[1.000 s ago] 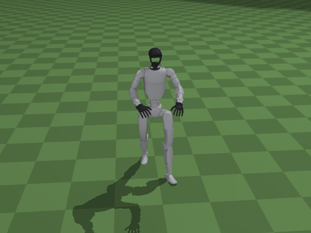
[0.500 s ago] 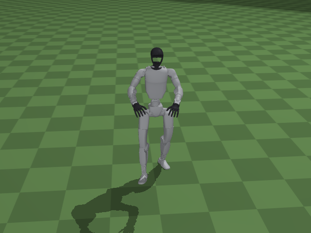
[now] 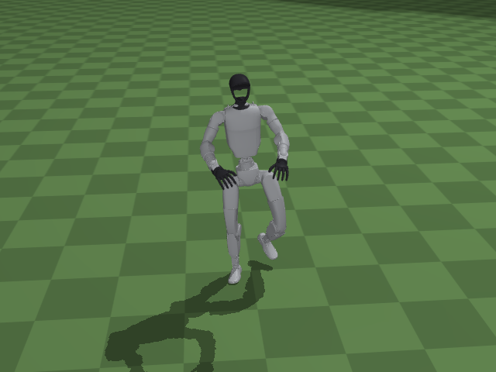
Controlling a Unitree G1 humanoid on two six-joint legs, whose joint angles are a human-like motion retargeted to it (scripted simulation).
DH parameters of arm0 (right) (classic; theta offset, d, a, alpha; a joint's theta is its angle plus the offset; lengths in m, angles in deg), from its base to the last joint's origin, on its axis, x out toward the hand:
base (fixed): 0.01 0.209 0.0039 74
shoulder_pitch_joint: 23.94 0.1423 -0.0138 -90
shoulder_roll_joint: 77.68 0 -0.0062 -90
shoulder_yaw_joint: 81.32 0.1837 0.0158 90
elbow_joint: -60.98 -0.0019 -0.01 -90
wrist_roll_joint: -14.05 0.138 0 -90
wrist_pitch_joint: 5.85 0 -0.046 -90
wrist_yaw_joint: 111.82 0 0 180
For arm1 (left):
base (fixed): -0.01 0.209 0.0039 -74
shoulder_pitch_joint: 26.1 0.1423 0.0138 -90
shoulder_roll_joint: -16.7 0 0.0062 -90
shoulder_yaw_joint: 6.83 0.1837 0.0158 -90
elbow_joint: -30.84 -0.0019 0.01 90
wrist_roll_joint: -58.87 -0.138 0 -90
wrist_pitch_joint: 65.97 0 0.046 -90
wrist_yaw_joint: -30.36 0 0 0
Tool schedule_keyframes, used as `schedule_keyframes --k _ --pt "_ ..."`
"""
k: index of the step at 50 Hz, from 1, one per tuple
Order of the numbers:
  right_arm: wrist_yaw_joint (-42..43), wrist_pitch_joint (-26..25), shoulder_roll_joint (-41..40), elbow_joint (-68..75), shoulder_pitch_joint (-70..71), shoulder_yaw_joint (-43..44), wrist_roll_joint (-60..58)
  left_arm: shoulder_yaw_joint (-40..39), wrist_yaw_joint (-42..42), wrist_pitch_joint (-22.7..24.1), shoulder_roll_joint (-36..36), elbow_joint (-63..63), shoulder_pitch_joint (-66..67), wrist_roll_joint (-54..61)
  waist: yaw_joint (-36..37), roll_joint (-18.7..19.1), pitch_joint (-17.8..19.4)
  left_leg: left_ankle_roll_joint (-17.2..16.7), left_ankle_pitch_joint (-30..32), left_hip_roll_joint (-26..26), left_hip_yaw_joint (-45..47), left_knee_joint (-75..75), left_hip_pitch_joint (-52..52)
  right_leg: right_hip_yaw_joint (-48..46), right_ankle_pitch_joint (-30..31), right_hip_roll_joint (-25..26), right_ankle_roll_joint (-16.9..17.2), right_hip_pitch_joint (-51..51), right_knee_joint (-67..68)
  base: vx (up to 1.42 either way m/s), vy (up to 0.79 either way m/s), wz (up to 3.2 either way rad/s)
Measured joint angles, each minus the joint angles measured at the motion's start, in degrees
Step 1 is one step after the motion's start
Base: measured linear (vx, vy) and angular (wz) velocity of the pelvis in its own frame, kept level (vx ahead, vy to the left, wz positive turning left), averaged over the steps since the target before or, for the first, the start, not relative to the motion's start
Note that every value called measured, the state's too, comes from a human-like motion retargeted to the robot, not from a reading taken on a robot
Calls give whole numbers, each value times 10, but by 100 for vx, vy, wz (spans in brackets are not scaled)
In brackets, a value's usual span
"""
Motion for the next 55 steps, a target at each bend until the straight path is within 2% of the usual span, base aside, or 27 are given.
schedule_keyframes --k 3,9,13,15,17,20,24,28,31,33,37,40,43,46,50,52,55 --pt "3 0 -4 -1 7 -5 -1 -2 -3 1 -5 0 -4 0 41 -3 10 -8 -23 -24 24 -113 -10 25 -8 5 7 25 -7 51 -7 -96" --pt "6 -4 -9 3 32 -17 -9 -3 1 0 -11 -1 -12 4 88 17 22 -27 42 -64 18 -410 -24 59 -30 32 11 64 -7 48 0 -72" --pt "10 -4 -24 21 51 -17 -18 -6 0 5 -13 -3 -12 0 100 37 30 -71 106 -65 35 -561 -25 74 -43 55 8 103 -9 52 5 -51" --pt "15 4 -37 33 57 -20 -15 -6 -8 14 -15 -9 -10 -12 100 43 31 -97 109 -55 65 -587 -31 80 -46 63 7 127 -11 57 8 -48" --pt "14 -6 -42 40 64 -14 -19 -8 -5 9 -18 -6 -14 -4 111 40 36 -105 120 -61 91 -632 -20 91 -49 61 8 139 -5 58 11 -55" --pt "14 -12 -49 42 65 -7 -16 -6 -8 6 -25 -4 -18 -2 123 34 35 -96 126 -59 103 -633 -9 106 -48 59 6 156 12 62 13 -46" --pt "17 0 -66 44 44 -5 1 3 -21 13 -33 -7 -6 -18 117 23 12 -78 123 -38 91 -559 -3 114 -15 61 1 172 57 68 17 -11" --pt "15 6 -74 41 14 6 10 9 -25 14 -36 -8 4 -30 105 18 0 -71 89 -27 70 -517 30 100 74 58 -10 147 189 69 21 17" --pt "15 10 -73 37 -1 6 22 14 -26 8 -36 -11 7 -35 96 21 -8 -65 56 -20 58 -492 52 84 134 47 -22 73 354 61 21 18" --pt "16 11 -69 33 -3 5 31 14 -24 2 -36 -12 4 -35 89 23 -9 -64 39 -19 50 -476 61 73 133 35 -32 18 447 55 20 23" --pt "15 11 -54 28 3 9 36 9 -16 -12 -32 -12 -5 -34 62 36 2 -74 20 -24 29 -463 84 34 60 13 -58 -59 511 51 17 51" --pt "15 16 -41 26 9 10 35 3 -15 -15 -26 -13 -7 -38 28 53 15 -80 5 -23 3 -449 102 -15 21 1 -74 -82 462 49 11 84" --pt "16 16 -29 25 18 15 37 -3 -9 -15 -22 -11 -15 -31 -6 62 33 -84 -8 -27 -22 -446 122 -64 1 -2 -71 -89 344 47 5 91" --pt "16 13 -17 25 24 15 39 -4 -4 -14 -20 -8 -22 -20 -35 54 47 -84 -21 -47 -46 -448 145 -71 18 4 -44 -89 183 48 0 92" --pt "14 2 -4 26 28 8 34 -4 1 -9 -18 -7 -30 1 -63 29 61 -84 -39 -83 -73 -450 183 -41 103 6 1 -84 -37 51 -7 76" --pt "10 -3 -1 26 31 5 26 -4 1 -6 -19 -10 -33 5 -69 24 66 -85 -47 -88 -79 -452 204 -49 137 8 25 -85 -105 55 -12 43" --pt "3 -2 1 25 28 -1 18 -2 0 -5 -19 -14 -29 3 -73 25 61 -86 -53 -84 -84 -454 231 -79 123 12 53 -99 -120 58 -14 24"
